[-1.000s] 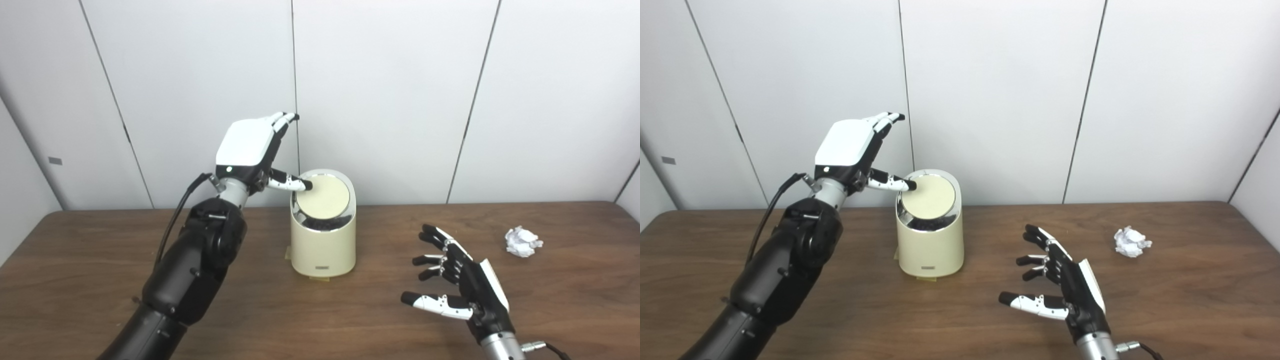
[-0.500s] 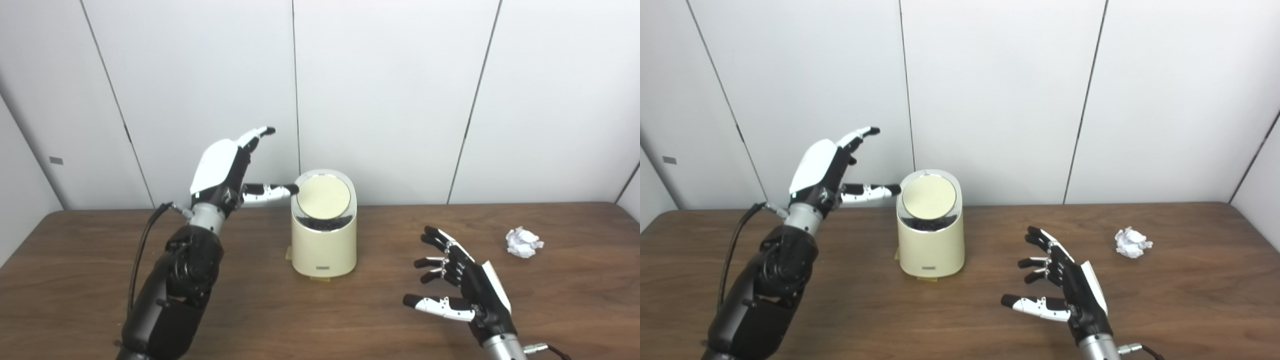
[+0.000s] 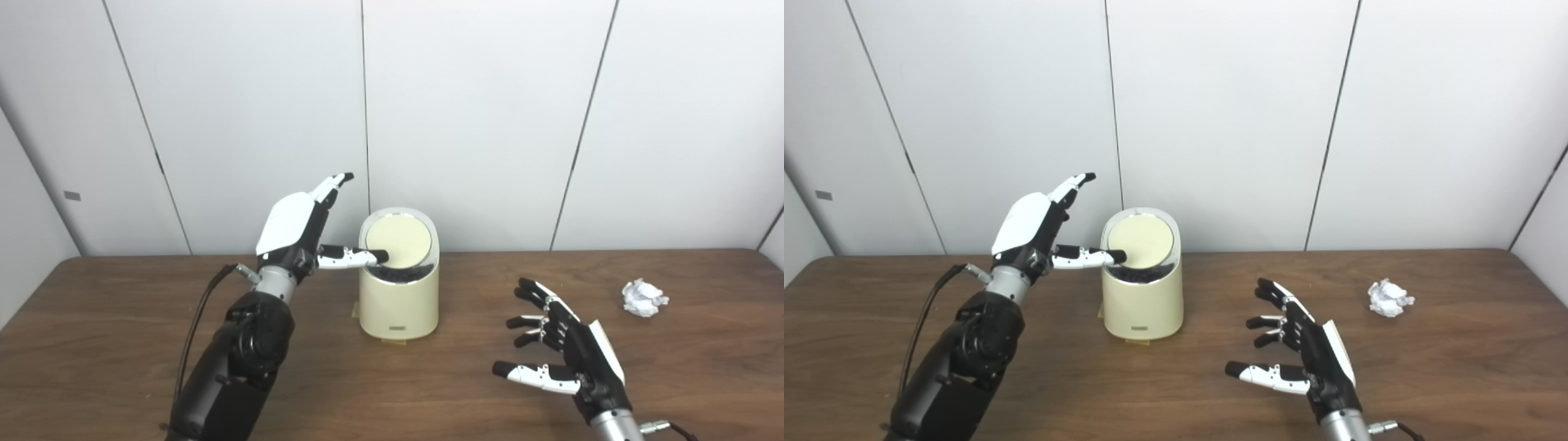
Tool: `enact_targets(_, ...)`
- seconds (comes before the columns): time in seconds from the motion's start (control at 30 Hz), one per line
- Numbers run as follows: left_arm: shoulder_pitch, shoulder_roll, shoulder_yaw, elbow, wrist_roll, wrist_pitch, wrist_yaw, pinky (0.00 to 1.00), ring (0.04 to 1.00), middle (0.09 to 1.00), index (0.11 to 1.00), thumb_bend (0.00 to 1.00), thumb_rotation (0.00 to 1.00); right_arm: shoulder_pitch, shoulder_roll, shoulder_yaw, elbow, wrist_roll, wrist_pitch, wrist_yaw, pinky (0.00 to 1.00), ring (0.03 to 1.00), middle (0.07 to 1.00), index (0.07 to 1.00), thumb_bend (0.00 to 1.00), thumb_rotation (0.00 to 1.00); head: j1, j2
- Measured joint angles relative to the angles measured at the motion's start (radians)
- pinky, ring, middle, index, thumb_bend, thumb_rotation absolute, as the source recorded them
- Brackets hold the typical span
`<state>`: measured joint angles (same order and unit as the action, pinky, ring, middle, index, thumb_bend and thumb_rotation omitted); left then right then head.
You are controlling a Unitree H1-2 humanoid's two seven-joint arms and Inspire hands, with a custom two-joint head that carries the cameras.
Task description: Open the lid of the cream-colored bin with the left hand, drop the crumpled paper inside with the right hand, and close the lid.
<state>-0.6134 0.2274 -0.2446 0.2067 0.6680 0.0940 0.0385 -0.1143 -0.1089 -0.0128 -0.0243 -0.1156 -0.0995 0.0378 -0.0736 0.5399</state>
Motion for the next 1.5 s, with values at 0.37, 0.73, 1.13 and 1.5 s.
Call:
enact_targets(0.37, -0.036, -0.024, -0.034, 0.086, 0.057, -0.004, 0.055, 0.75, 0.928, 0.945, 0.967, 0.99, 0.46, 0.0, 0.0, 0.001, 0.0, -0.011, 0.0, 0.0, 0.49, 0.651, 0.842, 0.845, 0.76, 0.16, 0.002, 0.003)
enact_targets(0.73, -0.085, -0.029, -0.08, 0.17, 0.16, -0.003, 0.149, 0.84, 0.942, 0.945, 0.965, 0.94, 0.44, 0.0, 0.001, 0.002, -0.003, -0.018, 0.012, 0.0, 0.5, 0.651, 0.844, 0.846, 0.75, 0.15, -0.005, 0.006)
enact_targets(1.13, -0.124, -0.02, -0.134, 0.207, 0.237, 0.018, 0.159, 0.85, 0.968, 0.963, 0.984, 0.99, 0.32, 0.0, 0.006, 0.0, -0.009, -0.01, 0.016, -0.001, 0.51, 0.65, 0.843, 0.847, 0.76, 0.15, -0.008, 0.012)
enact_targets(1.5, -0.163, 0.042, -0.235, 0.151, 0.33, 0.074, 0.031, 0.89, 0.999, 1.0, 1.0, 1.0, 0.28, 0.0, 0.007, 0.0, -0.011, -0.007, 0.018, -0.001, 0.51, 0.649, 0.842, 0.844, 0.77, 0.14, -0.006, 0.023)
